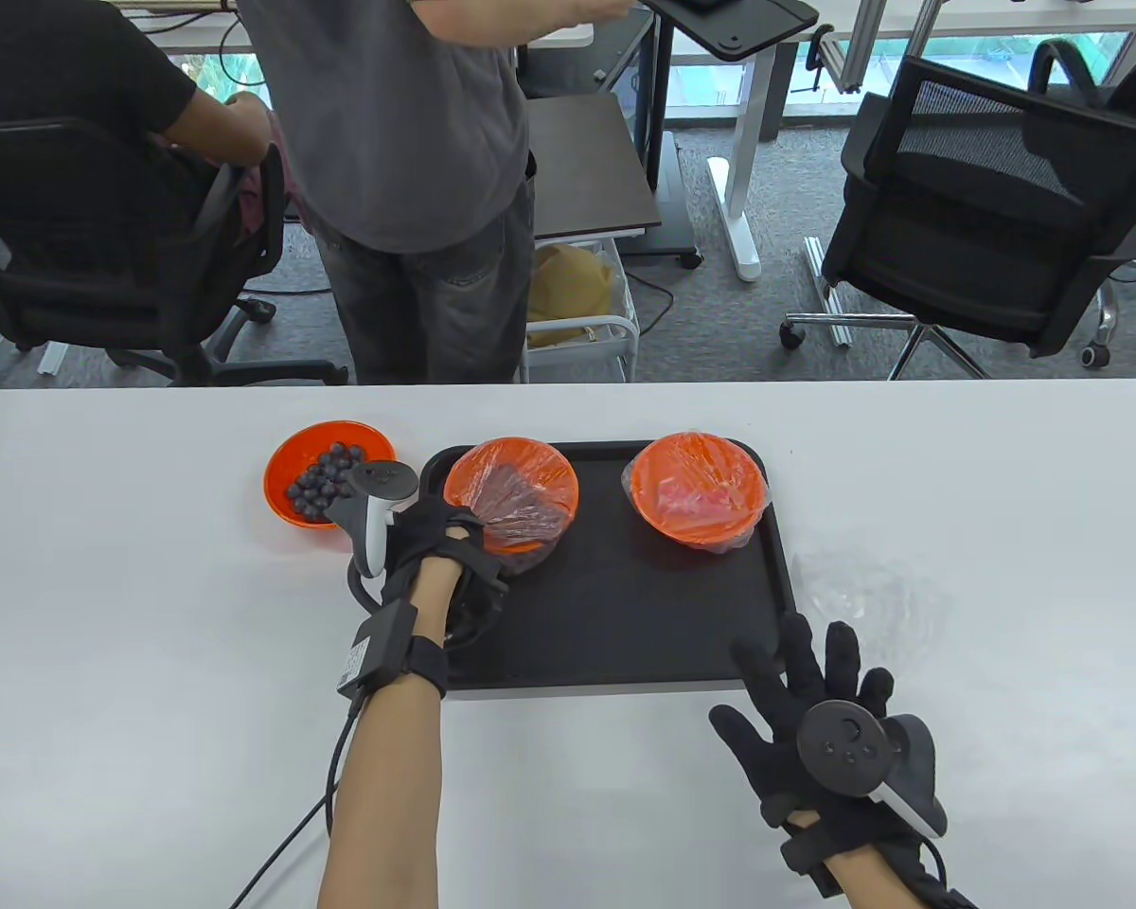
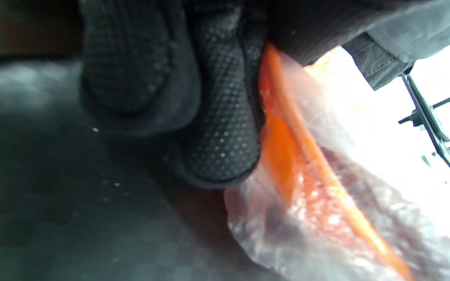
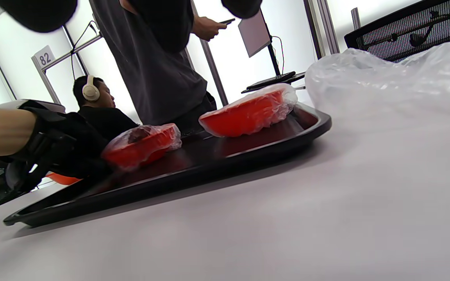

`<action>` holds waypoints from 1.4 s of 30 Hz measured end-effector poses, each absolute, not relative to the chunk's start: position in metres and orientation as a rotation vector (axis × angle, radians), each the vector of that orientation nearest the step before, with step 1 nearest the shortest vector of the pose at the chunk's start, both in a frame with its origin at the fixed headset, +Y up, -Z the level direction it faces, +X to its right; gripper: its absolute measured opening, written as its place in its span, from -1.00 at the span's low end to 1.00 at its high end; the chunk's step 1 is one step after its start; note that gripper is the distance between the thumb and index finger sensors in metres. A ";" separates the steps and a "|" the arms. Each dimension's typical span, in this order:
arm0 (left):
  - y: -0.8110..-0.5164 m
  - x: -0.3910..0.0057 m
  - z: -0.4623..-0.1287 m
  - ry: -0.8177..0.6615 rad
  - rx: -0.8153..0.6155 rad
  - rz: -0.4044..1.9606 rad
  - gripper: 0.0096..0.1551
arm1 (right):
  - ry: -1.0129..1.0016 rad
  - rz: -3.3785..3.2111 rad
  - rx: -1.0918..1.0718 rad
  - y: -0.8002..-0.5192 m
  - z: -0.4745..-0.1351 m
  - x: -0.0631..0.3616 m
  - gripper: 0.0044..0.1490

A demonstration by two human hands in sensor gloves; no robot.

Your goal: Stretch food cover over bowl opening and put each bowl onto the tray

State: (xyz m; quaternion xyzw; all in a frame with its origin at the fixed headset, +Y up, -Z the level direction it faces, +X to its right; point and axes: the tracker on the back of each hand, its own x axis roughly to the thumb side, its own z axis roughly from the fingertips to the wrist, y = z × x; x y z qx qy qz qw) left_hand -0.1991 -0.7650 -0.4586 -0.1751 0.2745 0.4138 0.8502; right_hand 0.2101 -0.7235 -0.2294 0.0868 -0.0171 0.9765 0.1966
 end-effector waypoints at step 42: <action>-0.751 -0.358 -0.416 0.971 -0.199 0.812 0.06 | 0.010 2.783 0.303 -0.723 -0.228 0.191 0.04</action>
